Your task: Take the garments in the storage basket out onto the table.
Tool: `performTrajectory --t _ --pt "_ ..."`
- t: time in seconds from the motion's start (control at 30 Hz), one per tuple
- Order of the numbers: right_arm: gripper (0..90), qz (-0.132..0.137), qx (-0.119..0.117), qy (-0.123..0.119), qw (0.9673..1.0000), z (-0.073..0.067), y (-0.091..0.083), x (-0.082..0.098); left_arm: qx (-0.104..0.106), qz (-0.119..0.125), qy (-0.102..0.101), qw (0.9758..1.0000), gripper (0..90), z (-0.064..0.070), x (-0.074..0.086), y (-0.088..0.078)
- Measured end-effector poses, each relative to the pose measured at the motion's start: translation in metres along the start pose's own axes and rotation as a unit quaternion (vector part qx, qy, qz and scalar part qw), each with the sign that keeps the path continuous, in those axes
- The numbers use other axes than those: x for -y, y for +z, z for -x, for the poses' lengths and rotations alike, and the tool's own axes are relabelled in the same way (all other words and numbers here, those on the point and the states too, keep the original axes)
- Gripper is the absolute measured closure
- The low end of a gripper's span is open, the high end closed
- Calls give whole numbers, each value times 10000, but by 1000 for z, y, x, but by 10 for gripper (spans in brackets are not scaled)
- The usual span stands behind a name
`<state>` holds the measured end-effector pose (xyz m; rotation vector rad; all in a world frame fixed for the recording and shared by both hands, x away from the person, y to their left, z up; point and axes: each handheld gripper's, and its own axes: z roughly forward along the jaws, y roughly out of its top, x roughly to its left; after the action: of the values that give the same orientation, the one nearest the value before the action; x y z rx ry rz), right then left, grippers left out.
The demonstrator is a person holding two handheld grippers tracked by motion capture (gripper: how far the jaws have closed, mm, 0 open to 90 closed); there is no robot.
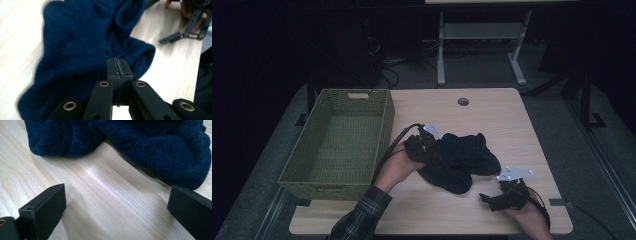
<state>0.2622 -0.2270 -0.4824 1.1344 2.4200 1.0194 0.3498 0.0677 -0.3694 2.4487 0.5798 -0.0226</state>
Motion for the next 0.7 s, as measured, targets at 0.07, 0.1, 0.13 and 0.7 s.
performTrajectory --t 0.07,0.1,0.13,0.7 --pt "17 -1 2 -1 10000 0 0 0 -11 -33 -6 10000 900 3 7 4" --pt "17 -1 1 -2 10000 0 0 0 -7 -102 -26 9999 900 5 14 10" --pt "17 -1 1 -2 10000 0 0 0 -7 -102 -26 9999 900 5 14 10" --pt "17 -6 1 3 10000 0 0 0 -218 -213 -51 9995 900 -1 51 58"
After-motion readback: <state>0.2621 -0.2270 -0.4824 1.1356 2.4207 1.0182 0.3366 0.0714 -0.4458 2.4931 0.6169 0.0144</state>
